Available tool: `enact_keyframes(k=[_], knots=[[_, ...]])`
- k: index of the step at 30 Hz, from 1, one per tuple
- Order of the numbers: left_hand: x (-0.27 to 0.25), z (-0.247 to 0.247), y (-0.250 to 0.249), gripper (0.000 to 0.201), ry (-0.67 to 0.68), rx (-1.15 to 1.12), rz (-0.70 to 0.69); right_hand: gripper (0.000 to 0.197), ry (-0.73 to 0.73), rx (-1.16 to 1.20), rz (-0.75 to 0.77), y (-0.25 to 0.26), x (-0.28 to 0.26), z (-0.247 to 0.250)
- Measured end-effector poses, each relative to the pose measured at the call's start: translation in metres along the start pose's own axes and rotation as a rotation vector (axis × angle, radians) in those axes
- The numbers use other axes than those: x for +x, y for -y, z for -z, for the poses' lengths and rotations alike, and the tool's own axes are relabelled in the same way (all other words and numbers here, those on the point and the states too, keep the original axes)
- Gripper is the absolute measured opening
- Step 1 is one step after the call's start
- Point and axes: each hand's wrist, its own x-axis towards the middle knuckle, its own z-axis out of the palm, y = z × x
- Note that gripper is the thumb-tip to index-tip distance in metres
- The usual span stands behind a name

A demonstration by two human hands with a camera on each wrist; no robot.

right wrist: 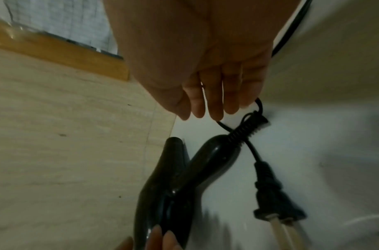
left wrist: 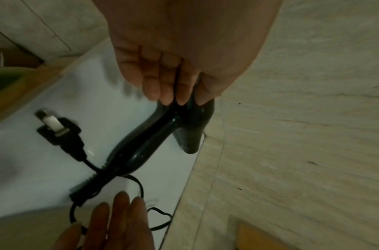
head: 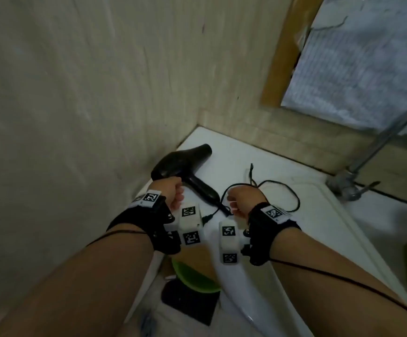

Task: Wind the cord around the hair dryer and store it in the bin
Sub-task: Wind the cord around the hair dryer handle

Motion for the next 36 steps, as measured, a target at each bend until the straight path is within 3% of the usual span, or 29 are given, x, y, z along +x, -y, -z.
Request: enact_keyframes(k=[2, 3, 5, 7, 11, 15, 18, 22, 25, 30, 33, 36], knots=[[0.014, -0.001, 0.006, 0.025, 0.005, -0.002, 0.001, 0.041, 0.033, -0.245, 0.057, -0.002, 0.008, -0.008], [0.016, 0.000, 0.010, 0.026, 0.007, 0.006, 0.014, 0.040, 0.059, -0.420, 0.121, -0.007, 0.015, -0.009], [0.020, -0.001, 0.017, 0.024, 0.016, 0.050, 0.040, 0.034, 0.053, -0.435, 0.113, -0.004, 0.016, -0.020], [0.023, -0.003, 0.022, 0.021, 0.035, 0.085, 0.076, 0.039, 0.008, -0.601, 0.205, -0.008, 0.023, -0.024], [0.026, -0.012, 0.027, 0.023, 0.116, 0.180, 0.127, 0.051, 0.018, -0.664, 0.181, -0.007, 0.022, -0.029], [0.017, -0.024, 0.022, 0.022, 0.185, 0.244, 0.110, 0.033, 0.138, -0.679, 0.163, -0.005, 0.017, -0.028], [0.013, -0.026, 0.024, 0.028, 0.185, 0.290, 0.096, 0.019, 0.148, -0.559, 0.182, -0.003, 0.012, -0.024], [0.008, -0.029, 0.025, 0.027, 0.146, 0.297, 0.044, 0.027, 0.146, -0.403, 0.256, -0.001, 0.002, -0.026], [0.006, -0.033, 0.023, 0.040, 0.157, 0.201, 0.026, 0.031, 0.187, -0.373, 0.258, 0.001, -0.004, -0.023], [-0.016, -0.040, 0.012, 0.029, 0.228, -0.045, -0.033, 0.042, 0.165, -0.266, 0.294, 0.003, -0.004, 0.006], [-0.029, -0.048, 0.002, 0.027, 0.277, -0.141, -0.103, 0.053, 0.198, -0.313, 0.314, -0.005, -0.001, 0.027], [-0.041, -0.055, -0.009, 0.025, 0.358, -0.157, -0.165, 0.042, 0.215, -0.487, 0.336, -0.011, -0.002, 0.034]])
